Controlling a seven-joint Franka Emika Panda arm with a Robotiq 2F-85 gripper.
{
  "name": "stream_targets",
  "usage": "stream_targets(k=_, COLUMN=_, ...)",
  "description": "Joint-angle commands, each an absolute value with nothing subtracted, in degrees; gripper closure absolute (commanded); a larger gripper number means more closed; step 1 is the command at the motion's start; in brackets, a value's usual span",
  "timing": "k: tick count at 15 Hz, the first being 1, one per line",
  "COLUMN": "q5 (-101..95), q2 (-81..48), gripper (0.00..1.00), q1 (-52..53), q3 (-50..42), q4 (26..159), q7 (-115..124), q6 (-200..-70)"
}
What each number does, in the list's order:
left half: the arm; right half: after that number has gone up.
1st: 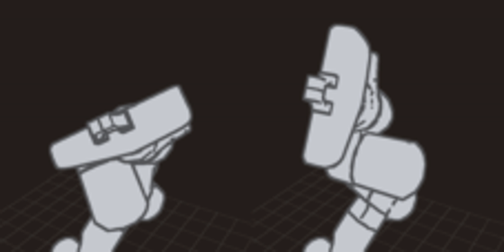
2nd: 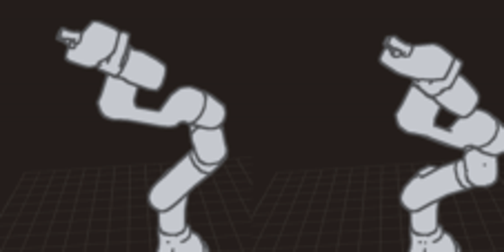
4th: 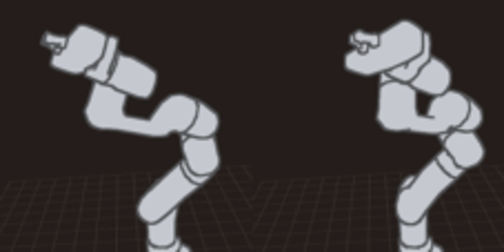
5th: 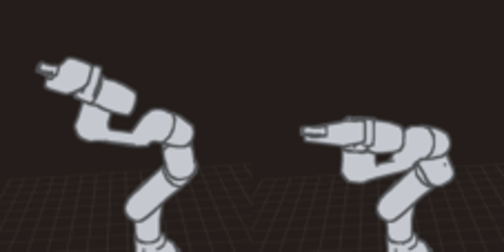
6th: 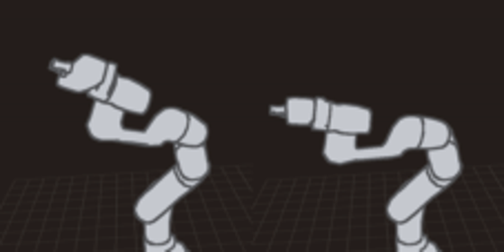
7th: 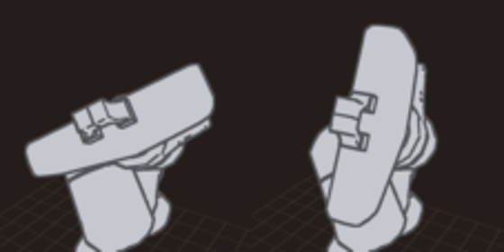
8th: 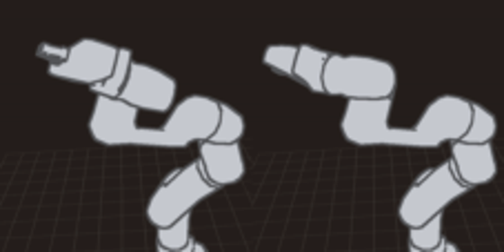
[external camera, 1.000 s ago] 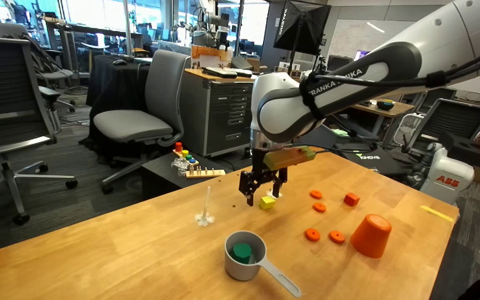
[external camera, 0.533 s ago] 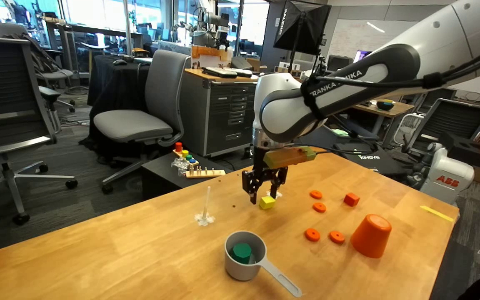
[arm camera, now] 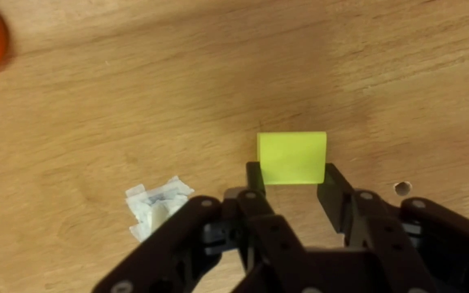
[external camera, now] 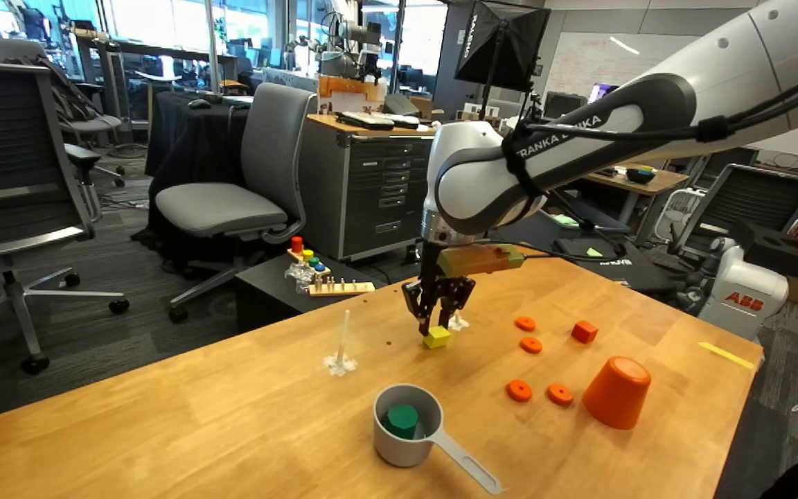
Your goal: Put the blocks in the grey cup
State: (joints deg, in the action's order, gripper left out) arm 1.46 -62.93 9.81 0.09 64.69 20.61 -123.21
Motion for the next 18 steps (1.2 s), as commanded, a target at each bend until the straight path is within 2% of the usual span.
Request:
stream_targets(k=1, q5=4.34, q2=-61.48, gripper=0.86, q1=9.55, q3=2.32, q4=65.45, q7=19.68, q6=-125.49)
stream_targets(k=13, q5=11.27, q2=-53.78, gripper=0.86, q1=12.16, q3=11.78, q4=73.50, q7=18.81, q6=-130.03)
stream_targets(k=18, q5=14.75, q2=-50.32, gripper=0.86, q1=13.31, q3=11.59, q4=80.75, q7=19.41, q6=-131.44)
